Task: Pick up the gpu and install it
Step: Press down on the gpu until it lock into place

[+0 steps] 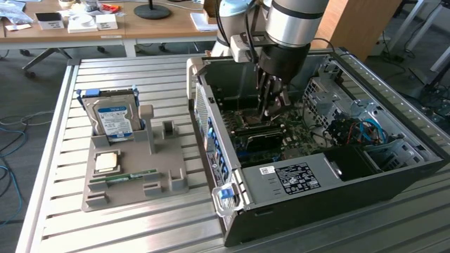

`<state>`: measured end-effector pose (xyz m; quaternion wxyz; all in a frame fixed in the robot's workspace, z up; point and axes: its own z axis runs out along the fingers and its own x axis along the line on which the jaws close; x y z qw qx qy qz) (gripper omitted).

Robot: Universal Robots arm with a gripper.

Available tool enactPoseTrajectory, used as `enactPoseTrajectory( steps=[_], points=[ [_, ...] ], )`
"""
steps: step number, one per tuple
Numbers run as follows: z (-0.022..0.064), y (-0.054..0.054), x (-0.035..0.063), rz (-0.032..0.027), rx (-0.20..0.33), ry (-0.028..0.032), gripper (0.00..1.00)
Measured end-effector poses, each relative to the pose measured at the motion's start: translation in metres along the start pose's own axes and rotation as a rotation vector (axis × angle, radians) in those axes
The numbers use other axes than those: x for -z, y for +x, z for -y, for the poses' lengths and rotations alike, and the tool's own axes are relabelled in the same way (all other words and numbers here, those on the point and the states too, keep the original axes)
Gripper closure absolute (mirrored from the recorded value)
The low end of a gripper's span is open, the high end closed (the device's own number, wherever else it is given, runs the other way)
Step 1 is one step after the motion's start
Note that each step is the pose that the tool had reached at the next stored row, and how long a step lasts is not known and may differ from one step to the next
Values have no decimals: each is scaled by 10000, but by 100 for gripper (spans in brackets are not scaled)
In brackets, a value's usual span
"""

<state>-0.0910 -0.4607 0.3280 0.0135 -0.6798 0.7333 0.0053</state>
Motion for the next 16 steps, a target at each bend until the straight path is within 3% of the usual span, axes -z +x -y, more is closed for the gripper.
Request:
enactPoseTrajectory(
  steps=[1,4,6,16],
  points=[
    [0,0,0,0,0,0,67],
    [0,0,0,0,0,0,85],
    [0,0,0,0,0,0,89],
    [0,0,0,0,0,0,89]
  ],
)
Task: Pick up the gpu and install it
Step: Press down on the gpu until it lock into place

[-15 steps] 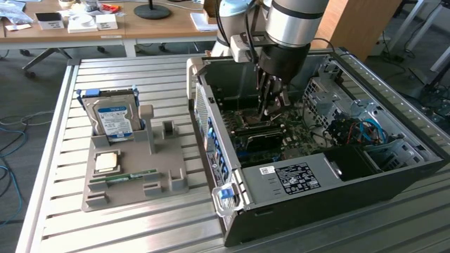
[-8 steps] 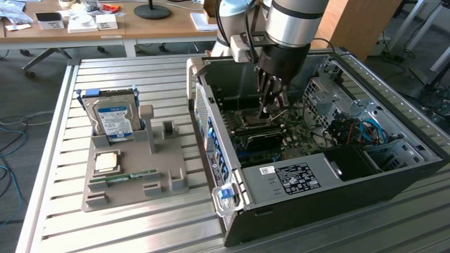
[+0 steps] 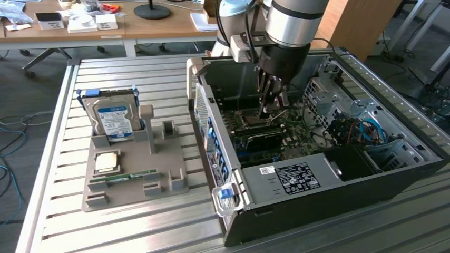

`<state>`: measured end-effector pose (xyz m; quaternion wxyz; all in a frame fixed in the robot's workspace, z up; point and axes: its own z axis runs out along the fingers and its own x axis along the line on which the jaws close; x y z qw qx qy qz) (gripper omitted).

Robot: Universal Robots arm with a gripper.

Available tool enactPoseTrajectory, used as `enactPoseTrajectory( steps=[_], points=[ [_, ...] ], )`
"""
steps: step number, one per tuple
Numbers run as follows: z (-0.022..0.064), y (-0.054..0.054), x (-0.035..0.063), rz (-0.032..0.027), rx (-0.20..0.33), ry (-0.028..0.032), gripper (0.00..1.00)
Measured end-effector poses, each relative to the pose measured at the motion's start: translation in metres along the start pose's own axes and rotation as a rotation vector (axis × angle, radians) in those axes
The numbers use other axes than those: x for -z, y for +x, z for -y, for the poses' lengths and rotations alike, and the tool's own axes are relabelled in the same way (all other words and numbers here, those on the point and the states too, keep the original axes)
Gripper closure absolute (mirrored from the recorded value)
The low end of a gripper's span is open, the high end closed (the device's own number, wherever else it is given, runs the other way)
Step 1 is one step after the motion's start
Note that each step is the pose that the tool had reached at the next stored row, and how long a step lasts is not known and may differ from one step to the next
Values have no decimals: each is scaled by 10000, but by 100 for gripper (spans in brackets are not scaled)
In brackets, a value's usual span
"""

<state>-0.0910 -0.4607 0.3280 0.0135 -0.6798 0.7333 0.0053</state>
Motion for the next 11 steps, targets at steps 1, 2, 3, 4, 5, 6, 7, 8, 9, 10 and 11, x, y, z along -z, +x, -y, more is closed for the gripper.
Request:
enactPoseTrajectory(
  steps=[1,2,3,4,5,6,7,8,9,10,11],
  points=[
    [0,0,0,-1,0,0,89],
    [1,0,-1,-1,0,0,89],
    [5,0,-4,0,0,0,89],
    [10,-1,-7,-1,1,-1,89],
    [18,-1,-12,0,1,0,89],
    [26,-2,-16,0,1,0,89],
    [33,-2,-20,0,0,0,89],
    [37,-3,-23,0,0,0,89],
    [38,-2,-23,-1,0,0,89],
    [37,-2,-23,-1,-1,0,89],
    [37,-2,-23,-1,-1,0,89]
  ],
)
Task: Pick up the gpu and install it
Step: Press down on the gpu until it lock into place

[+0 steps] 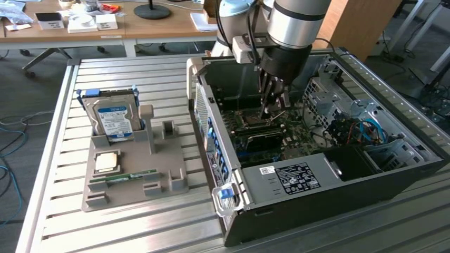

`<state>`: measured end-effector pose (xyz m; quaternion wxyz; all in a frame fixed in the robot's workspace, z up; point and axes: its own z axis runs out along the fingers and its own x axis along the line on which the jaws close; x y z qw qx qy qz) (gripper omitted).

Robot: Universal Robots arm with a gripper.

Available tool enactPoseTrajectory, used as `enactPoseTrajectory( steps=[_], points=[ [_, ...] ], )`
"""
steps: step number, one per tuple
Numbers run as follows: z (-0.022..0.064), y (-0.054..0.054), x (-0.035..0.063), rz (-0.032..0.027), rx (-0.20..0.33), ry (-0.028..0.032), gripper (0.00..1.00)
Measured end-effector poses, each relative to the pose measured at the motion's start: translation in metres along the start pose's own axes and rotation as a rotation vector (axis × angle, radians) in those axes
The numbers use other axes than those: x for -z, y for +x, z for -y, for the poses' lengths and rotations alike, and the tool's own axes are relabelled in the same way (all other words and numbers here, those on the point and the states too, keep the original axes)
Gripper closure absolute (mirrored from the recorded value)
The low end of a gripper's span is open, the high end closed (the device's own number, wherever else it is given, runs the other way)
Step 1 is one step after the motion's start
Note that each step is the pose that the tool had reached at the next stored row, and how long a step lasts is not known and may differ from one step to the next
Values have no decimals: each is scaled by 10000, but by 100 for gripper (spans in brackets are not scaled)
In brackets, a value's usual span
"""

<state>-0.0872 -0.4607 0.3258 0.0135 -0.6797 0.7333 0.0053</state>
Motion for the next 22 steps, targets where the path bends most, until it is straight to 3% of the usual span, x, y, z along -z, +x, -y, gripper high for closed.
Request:
enactPoseTrajectory(
  steps=[10,22],
  points=[
    [-1,3,-123,2,1,1,89],
    [22,1,-131,3,1,0,89]
  ],
)
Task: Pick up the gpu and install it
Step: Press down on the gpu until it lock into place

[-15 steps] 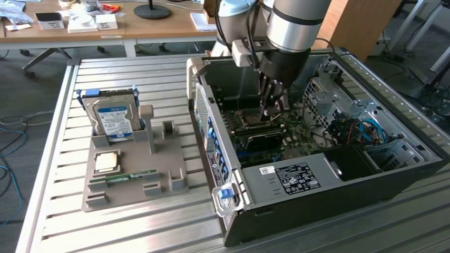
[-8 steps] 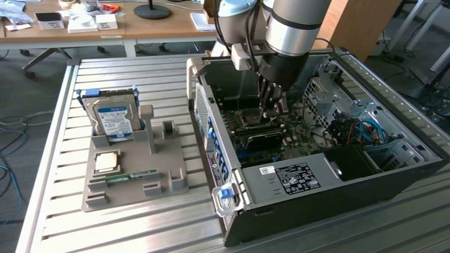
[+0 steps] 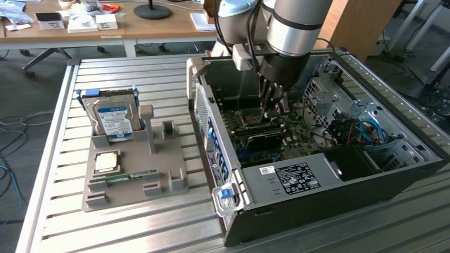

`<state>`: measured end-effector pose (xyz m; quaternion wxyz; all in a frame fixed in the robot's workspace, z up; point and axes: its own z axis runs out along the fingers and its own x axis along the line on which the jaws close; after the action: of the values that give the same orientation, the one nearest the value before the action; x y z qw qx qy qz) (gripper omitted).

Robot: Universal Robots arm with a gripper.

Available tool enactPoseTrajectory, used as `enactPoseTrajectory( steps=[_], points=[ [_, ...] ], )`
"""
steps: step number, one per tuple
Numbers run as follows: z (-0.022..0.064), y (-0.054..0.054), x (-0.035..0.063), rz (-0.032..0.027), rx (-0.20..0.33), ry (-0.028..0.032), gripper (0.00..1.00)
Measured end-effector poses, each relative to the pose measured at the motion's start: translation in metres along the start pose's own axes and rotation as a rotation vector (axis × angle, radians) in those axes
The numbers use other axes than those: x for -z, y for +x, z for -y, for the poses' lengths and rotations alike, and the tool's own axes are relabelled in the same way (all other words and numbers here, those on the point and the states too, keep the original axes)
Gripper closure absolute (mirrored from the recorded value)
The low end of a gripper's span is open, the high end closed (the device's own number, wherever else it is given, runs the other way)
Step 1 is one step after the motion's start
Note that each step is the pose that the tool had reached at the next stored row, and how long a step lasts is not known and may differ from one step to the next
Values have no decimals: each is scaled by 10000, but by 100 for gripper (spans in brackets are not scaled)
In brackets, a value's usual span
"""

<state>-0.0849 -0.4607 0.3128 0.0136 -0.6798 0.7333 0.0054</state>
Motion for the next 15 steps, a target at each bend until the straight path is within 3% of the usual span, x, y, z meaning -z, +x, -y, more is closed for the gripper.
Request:
enactPoseTrajectory(
  steps=[15],
  points=[
    [4,1,-59,21,0,-1,89]
  ],
)
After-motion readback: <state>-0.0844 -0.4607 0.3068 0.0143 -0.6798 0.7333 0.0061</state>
